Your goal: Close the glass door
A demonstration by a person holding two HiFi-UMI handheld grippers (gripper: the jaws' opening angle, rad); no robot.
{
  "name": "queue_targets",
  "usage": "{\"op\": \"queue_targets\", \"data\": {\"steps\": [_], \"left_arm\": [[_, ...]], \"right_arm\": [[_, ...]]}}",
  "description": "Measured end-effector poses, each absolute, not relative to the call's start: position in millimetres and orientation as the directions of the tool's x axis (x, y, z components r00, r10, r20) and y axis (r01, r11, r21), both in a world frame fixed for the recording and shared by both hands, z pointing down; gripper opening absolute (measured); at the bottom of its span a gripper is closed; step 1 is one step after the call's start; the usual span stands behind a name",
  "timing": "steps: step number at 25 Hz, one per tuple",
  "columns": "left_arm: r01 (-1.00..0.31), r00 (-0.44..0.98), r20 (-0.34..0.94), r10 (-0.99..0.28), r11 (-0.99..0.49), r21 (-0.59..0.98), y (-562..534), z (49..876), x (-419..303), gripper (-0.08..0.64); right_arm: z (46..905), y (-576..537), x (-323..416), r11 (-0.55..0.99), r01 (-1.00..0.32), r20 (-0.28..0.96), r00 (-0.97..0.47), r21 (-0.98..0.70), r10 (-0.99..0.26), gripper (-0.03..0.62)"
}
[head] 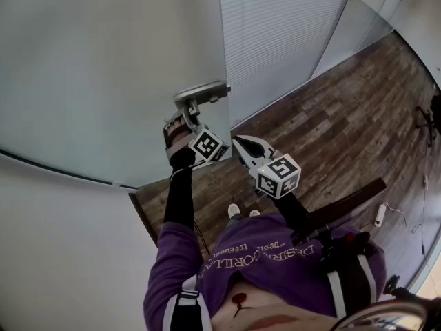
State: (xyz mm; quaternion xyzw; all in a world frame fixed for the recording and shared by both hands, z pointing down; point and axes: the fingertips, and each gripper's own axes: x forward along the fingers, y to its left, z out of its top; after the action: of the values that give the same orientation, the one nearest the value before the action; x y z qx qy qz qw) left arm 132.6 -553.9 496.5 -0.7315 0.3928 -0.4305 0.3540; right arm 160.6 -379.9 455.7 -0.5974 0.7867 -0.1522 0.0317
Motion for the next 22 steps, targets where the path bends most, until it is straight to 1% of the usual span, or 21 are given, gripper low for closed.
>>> {"op": "queue_targets", "data": {"steps": [2, 11, 15, 22], "left_arm": [[-0.263, 0.314, 0.368, -0.875, -0.453, -0.852, -556, 501, 132, 0.124], [-0.216, 0.288, 0.347, -0.892, -0.414, -0.884, -589, 492, 145, 0.124], [-0.211, 0.275, 0.345, -0.897, -0.406, -0.889, -585, 495, 139, 0.123], [-0.209, 0.273, 0.349, -0.896, -0.41, -0.888, -603, 497, 150, 0.123]], "right_arm": [[458, -384, 160, 0.229, -0.933, 0.134, -0.274, -0.28, -0.953, -0.003], [456, -409, 175, 0.175, -0.942, 0.149, -0.224, -0.287, -0.963, -0.003], [465, -403, 169, 0.159, -0.946, 0.148, -0.207, -0.283, -0.967, -0.003], [471, -412, 188, 0.125, -0.947, 0.159, -0.178, -0.295, -0.971, -0.003]]}}
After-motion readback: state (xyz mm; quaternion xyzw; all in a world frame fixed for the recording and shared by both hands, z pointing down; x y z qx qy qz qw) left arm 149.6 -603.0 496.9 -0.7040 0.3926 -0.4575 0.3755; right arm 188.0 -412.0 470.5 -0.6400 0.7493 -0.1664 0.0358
